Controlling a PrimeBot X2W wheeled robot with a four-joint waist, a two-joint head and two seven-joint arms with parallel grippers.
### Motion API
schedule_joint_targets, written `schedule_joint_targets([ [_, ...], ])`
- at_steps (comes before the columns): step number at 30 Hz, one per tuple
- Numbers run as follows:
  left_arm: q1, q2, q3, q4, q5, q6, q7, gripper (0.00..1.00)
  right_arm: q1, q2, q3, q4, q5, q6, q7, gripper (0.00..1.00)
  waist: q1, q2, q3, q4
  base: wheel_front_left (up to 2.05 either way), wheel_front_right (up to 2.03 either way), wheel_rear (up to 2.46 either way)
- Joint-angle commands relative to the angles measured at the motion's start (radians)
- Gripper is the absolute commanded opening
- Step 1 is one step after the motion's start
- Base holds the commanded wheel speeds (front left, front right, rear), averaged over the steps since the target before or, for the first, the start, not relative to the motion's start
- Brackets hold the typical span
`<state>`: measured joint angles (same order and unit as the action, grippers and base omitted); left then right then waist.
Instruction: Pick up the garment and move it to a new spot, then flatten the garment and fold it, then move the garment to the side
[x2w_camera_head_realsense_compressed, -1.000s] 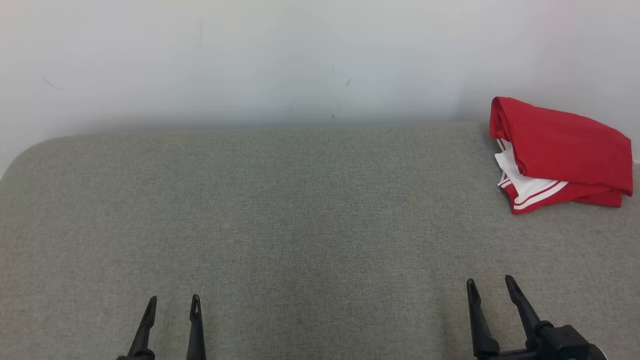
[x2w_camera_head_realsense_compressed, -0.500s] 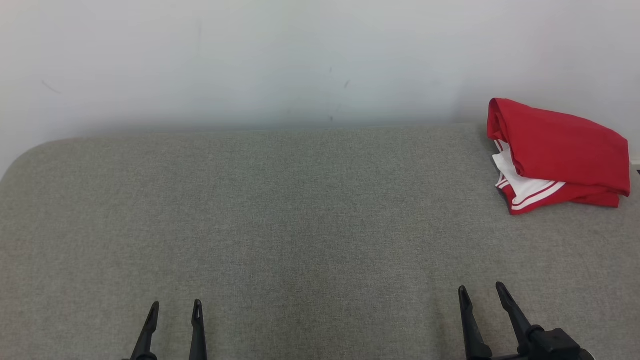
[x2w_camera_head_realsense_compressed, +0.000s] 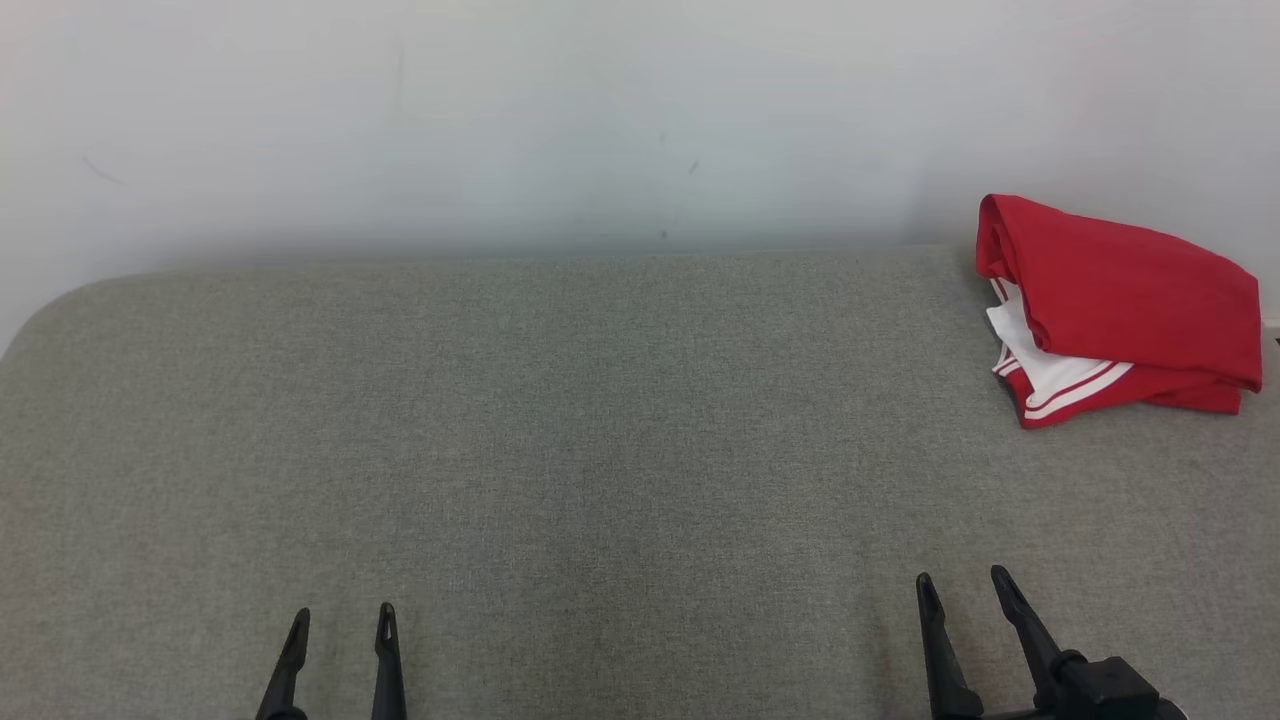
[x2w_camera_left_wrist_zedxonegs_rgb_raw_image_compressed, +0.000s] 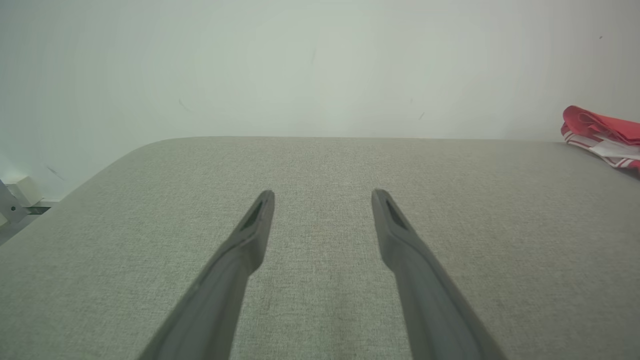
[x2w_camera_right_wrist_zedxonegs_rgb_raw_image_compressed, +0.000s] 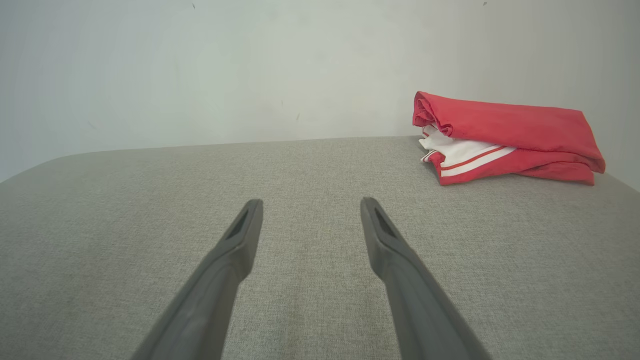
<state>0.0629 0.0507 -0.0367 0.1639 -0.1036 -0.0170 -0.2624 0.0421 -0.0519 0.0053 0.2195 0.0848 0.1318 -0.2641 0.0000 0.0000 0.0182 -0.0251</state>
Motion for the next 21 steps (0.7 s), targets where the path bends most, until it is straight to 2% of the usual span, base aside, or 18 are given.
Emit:
schedule_joint_targets([
  [1, 0.011, -0.001, 0.002, 0.002, -0.005, 0.005, -0.002, 1.0, -0.002, 0.003, 0.002, 0.002, 0.006, -0.003, 0.0, 1.0, 0.0, 0.0, -0.001, -0.001, 0.0, 0.0, 0.0],
  [3, 0.012, -0.001, 0.003, 0.002, -0.009, 0.004, -0.002, 1.0, -0.003, 0.003, 0.003, 0.003, 0.007, -0.003, 0.0, 1.0, 0.0, 0.0, -0.001, -0.001, 0.0, 0.0, 0.0],
  [4, 0.0, 0.0, 0.002, 0.002, -0.009, -0.001, 0.0, 0.0, 0.0, 0.0, 0.001, 0.004, 0.001, 0.0, 0.0, 0.0, 0.0, 0.0, -0.001, -0.001, 0.0, 0.0, 0.0],
  [9, 0.002, -0.001, 0.002, 0.044, -0.024, -0.002, 0.004, 0.0, 0.014, 0.0, 0.001, 0.04, 0.016, 0.0, 0.004, 0.0, 0.0, 0.0, -0.001, -0.001, 0.0, 0.0, 0.0],
  [21, -0.006, -0.001, 0.012, 0.027, -0.267, -0.02, 0.043, 0.0, -0.01, -0.013, -0.015, 0.034, 0.275, 0.0, 0.072, 0.0, 0.0, 0.0, -0.003, 0.001, 0.0, 0.0, 0.0],
])
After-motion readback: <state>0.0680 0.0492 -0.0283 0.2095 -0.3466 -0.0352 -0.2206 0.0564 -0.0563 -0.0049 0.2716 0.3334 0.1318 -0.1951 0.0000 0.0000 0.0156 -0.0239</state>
